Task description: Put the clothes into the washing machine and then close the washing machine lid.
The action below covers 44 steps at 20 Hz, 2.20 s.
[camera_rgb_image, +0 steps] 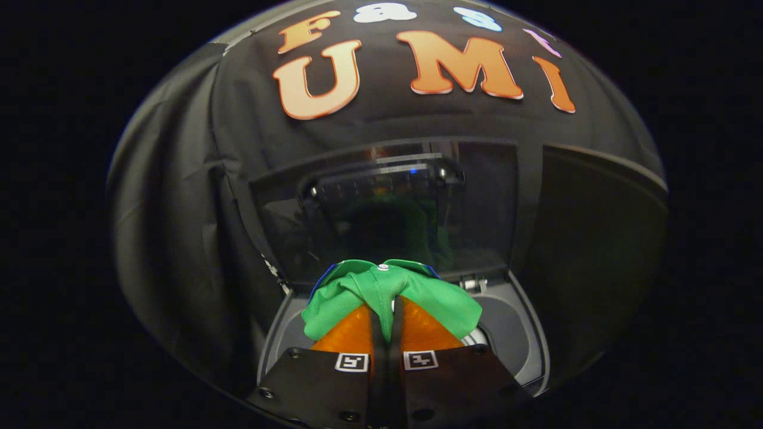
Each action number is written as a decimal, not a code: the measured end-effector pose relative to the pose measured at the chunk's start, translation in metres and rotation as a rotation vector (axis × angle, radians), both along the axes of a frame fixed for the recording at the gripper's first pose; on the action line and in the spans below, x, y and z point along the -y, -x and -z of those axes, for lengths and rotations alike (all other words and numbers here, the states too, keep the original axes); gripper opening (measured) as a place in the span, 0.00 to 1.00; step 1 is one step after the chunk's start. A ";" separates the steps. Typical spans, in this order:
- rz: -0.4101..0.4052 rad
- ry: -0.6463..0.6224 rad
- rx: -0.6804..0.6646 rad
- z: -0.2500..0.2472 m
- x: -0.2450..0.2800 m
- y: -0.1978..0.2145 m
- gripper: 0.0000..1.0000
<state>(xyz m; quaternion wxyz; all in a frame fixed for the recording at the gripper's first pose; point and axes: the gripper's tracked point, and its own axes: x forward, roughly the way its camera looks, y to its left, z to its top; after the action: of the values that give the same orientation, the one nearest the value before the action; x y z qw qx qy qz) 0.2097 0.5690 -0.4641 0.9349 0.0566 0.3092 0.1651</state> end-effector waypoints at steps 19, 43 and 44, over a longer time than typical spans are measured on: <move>0.004 0.076 -0.352 0.110 0.009 0.047 0.14; -0.057 0.033 -0.142 0.010 0.007 0.030 0.99; -0.059 0.009 -0.111 -0.007 0.004 0.027 0.99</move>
<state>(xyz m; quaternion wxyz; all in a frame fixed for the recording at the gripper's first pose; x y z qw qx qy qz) 0.1829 0.5651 -0.4570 0.9111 0.0520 0.3631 0.1880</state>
